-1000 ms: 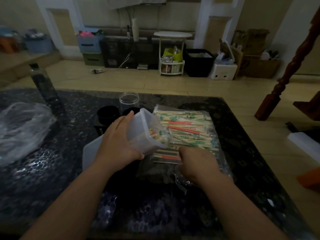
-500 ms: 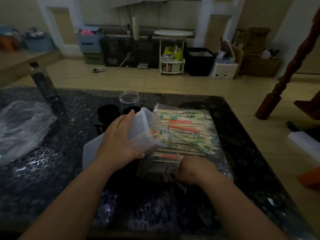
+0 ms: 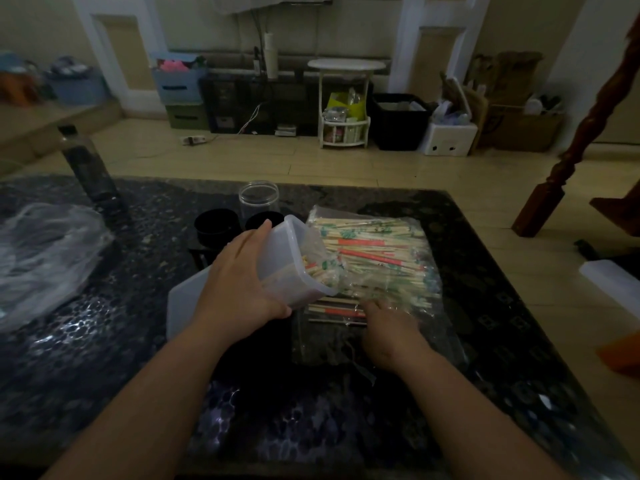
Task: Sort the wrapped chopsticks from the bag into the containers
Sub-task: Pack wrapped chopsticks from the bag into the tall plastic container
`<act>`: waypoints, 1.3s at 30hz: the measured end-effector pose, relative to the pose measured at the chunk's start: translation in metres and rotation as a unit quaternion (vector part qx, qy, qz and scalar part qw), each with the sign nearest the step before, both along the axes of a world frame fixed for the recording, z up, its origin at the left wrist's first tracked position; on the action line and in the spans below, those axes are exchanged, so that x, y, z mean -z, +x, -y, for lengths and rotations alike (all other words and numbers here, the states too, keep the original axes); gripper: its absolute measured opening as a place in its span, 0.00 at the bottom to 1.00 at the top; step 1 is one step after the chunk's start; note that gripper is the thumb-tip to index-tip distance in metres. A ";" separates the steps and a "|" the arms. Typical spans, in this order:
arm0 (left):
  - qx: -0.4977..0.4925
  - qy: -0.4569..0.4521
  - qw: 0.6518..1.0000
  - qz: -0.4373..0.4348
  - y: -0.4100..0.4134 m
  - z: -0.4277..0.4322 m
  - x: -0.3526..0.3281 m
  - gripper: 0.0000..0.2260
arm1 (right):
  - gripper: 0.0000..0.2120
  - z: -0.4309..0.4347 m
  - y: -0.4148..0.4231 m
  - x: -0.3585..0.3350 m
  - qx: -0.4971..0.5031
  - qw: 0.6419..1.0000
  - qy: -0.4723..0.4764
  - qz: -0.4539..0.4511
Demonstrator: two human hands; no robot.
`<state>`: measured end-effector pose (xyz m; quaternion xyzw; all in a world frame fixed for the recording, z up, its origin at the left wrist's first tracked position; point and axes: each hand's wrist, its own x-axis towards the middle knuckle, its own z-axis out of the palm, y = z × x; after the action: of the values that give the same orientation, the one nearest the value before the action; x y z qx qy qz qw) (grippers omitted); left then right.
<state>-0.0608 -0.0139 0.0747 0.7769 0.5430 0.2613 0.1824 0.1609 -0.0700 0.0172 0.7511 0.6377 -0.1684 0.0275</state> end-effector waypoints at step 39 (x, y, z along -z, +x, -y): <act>0.008 0.006 1.000 -0.004 -0.002 -0.001 0.002 0.59 | 0.21 -0.008 0.011 0.031 0.026 0.998 0.004 0.050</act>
<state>-0.0632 -0.0127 0.0723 0.7833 0.5363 0.2600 0.1770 0.1717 -0.0623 -0.0138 0.7753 0.6162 -0.1284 0.0519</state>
